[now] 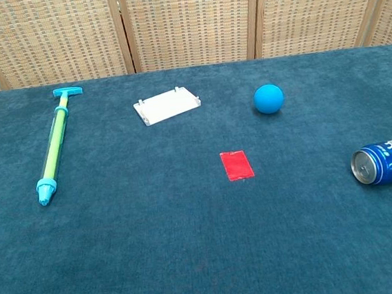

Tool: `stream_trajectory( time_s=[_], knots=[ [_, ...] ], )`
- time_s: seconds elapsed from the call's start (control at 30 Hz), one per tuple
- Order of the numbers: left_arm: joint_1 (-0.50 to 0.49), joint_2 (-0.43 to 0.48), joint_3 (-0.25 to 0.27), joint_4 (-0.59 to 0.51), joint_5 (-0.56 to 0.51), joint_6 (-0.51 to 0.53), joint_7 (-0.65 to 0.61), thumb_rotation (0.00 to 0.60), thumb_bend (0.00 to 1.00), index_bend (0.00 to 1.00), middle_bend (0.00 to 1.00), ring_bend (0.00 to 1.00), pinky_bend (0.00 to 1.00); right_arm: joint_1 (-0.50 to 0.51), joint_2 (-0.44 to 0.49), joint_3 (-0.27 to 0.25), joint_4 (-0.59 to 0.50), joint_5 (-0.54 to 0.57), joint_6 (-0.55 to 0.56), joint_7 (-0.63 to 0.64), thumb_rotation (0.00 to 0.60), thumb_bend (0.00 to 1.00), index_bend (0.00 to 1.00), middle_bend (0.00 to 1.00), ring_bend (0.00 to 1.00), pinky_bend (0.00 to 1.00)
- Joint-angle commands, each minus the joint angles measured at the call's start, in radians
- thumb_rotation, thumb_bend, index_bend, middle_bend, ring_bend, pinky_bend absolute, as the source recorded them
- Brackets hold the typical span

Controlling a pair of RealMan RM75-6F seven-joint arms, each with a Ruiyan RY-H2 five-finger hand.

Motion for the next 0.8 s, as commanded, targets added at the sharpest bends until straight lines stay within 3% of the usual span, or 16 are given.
stream_trajectory(
  time_s=[0.03,0.8],
  knots=[
    [0.0,0.0,0.0,0.0,0.0,-0.001,0.001,0.6,0.09,0.0,0.0,0.0,0.06,0.0,0.0,0.0,0.0,-0.001,0.001,0.0,0.6,0.14,0.02,0.0,0.0,0.0],
    [0.0,-0.001,0.001,-0.004,0.005,0.003,0.006,0.6,0.09,0.0,0.0,0.0,0.06,-0.002,0.009,-0.005,-0.006,-0.009,0.001,0.017,0.6,0.14,0.02,0.0,0.0,0.0]
  ],
)
